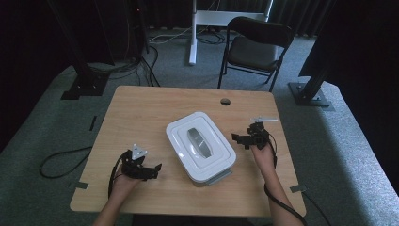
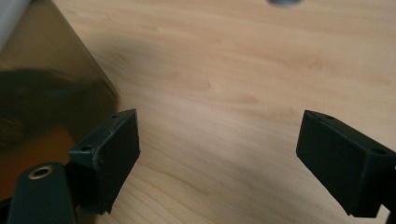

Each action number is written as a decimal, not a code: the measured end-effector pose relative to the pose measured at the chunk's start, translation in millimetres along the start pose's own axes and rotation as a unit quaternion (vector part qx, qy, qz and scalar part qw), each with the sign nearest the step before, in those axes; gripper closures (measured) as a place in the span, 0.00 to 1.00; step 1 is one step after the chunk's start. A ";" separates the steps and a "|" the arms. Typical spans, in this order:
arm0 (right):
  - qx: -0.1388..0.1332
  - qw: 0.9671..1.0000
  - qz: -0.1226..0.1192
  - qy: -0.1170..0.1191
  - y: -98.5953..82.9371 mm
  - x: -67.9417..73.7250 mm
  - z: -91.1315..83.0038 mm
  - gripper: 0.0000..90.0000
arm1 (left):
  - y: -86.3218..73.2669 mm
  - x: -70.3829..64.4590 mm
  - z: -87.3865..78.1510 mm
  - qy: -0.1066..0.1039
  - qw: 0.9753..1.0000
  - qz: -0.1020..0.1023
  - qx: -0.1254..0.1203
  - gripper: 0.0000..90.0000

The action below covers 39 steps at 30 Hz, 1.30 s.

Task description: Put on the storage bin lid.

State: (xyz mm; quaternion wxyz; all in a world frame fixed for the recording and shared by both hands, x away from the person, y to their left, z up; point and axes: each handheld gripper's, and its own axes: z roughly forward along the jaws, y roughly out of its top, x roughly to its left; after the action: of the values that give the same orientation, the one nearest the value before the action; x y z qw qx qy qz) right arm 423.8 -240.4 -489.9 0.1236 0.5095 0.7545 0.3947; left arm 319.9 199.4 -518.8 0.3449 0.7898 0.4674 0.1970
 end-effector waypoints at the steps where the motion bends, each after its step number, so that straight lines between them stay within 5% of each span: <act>1: 0.005 1.000 0.000 -0.002 -2.9 -0.9 3.0 0.14 | 1.6 -1.3 1.5 -0.001 1.000 0.000 -0.001 0.02; 10: 0.020 0.999 0.001 0.025 -21.1 4.0 17.5 0.14 | 17.5 -15.3 17.1 -0.002 1.000 0.009 -0.005 0.02; 19: 0.040 0.998 -0.022 0.054 -32.2 17.2 25.7 0.14 | 33.8 -30.6 32.3 -0.009 0.999 0.035 -0.001 0.02; 24: 0.046 0.995 -0.047 0.076 -33.0 28.3 26.2 0.16 | 36.4 -31.9 35.7 -0.006 0.999 0.032 0.003 0.02; 31: 0.037 0.995 -0.039 0.086 -37.0 30.6 23.4 0.17 | 42.5 -31.4 40.1 0.005 0.999 0.037 0.005 0.02; 39: 0.026 0.997 -0.041 0.067 -44.7 36.4 14.0 0.19 | 49.4 -30.9 46.6 0.005 0.999 0.037 0.003 0.02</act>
State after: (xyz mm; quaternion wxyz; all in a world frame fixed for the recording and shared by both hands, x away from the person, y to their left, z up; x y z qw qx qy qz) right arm 385.6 -209.8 -523.5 0.0759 0.4538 0.7911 0.4030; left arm 364.2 139.5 -514.3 0.3325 0.8066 0.4404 0.2119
